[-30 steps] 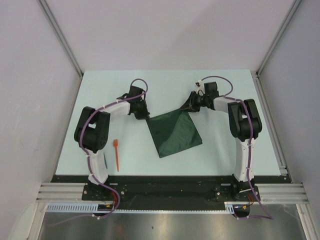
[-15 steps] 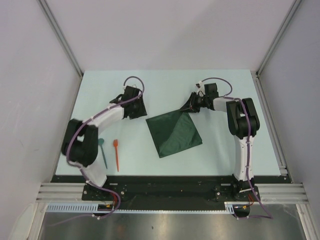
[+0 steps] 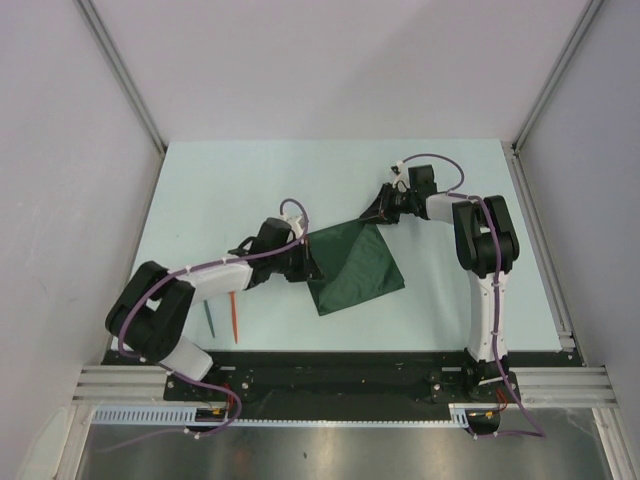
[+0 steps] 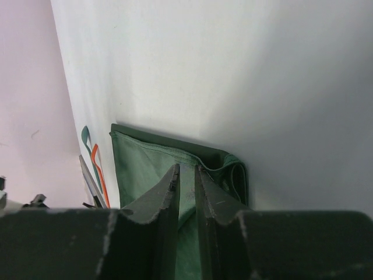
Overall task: Fold the napkin into a case and place the utensils inside
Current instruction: Fold the top corner of the square-folded napkin at the center of the board.
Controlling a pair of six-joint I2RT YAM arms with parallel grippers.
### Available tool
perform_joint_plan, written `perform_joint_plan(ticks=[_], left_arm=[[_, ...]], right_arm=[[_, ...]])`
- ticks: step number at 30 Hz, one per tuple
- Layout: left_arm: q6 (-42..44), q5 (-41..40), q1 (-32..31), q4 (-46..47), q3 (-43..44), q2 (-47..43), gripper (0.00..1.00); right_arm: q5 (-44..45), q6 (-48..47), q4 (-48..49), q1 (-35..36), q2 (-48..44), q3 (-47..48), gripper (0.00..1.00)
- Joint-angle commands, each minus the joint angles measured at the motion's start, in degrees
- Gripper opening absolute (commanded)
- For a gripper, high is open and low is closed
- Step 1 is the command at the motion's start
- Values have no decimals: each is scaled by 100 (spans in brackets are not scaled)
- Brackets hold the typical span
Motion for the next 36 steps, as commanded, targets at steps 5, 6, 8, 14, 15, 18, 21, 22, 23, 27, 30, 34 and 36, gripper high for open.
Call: perform_joint_plan(ticks=[5, 6, 8, 14, 15, 18, 21, 22, 23, 27, 30, 34, 36], left_arm=[[-466, 814, -38, 1326, -716, -71, 3], [-484, 832, -38, 1379, -821, -62, 3], [-545, 858, -46, 1502, -936, -54, 3], [-712, 990, -73, 1924, -1279, 8, 3], [-730, 1008, -90, 1976, -1340, -1, 3], [-818, 1069, -152, 2239, -1542, -18, 3], [-879, 1087, -196, 2424, -1718, 52, 3], [-958, 1122, -196, 2547, -1780, 122, 3], [-1002, 1148, -205, 2653, -1841, 166, 3], [-1073, 1131, -266, 2890, -2043, 254, 3], [-1073, 1070, -284, 2978, -2131, 377, 2], [-1099, 1034, -275, 3163, -2219, 632, 2], [-1099, 955, -275, 3181, -2298, 763, 2]], right_arm=[[-73, -92, 39, 56, 56, 229, 20], [-73, -92, 39, 64, 56, 229, 20], [-73, -92, 22, 73, 56, 221, 20], [-30, -92, 13, 100, 56, 221, 21], [-21, -92, 4, 100, 65, 221, 20], [6, -100, -5, 91, 100, 229, 20], [23, -92, 4, 91, 109, 238, 21], [32, -92, 4, 99, 100, 238, 20], [50, -83, 4, 100, 117, 238, 20], [67, -74, 4, 108, 152, 256, 20], [94, -91, 13, 100, 170, 256, 21], [146, -92, 74, 82, 249, 247, 20], [190, -92, 127, 73, 284, 247, 20]])
